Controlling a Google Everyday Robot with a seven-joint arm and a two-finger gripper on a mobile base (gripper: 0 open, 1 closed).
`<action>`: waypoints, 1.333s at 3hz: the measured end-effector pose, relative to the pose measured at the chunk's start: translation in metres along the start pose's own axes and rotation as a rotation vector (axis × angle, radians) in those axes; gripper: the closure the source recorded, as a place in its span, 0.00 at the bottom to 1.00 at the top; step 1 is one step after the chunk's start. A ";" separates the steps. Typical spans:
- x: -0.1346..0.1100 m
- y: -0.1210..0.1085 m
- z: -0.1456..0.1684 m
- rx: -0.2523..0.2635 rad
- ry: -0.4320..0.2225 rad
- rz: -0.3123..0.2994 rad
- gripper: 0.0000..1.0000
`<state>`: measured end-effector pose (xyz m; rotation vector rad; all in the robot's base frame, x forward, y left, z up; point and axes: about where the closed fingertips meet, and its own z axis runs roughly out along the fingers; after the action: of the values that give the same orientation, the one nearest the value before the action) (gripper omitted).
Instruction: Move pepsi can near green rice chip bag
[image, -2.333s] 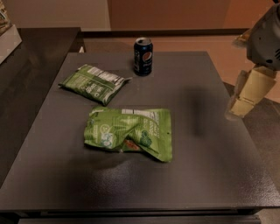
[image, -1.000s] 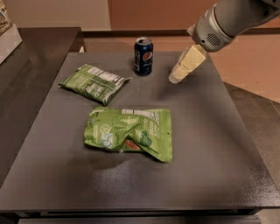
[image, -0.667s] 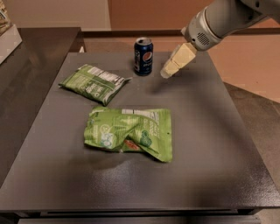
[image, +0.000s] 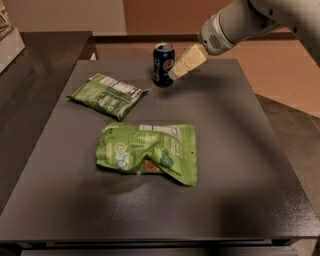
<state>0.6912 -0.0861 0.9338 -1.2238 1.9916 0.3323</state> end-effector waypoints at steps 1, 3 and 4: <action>-0.013 0.000 0.023 -0.012 -0.023 0.022 0.00; -0.023 -0.001 0.054 0.031 -0.063 0.106 0.00; -0.028 0.000 0.068 0.027 -0.079 0.127 0.00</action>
Offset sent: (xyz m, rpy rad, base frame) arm 0.0378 0.0454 -0.0186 0.0919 -0.0094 -0.1322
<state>0.7299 -0.0296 0.9080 -1.0542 2.0028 0.4089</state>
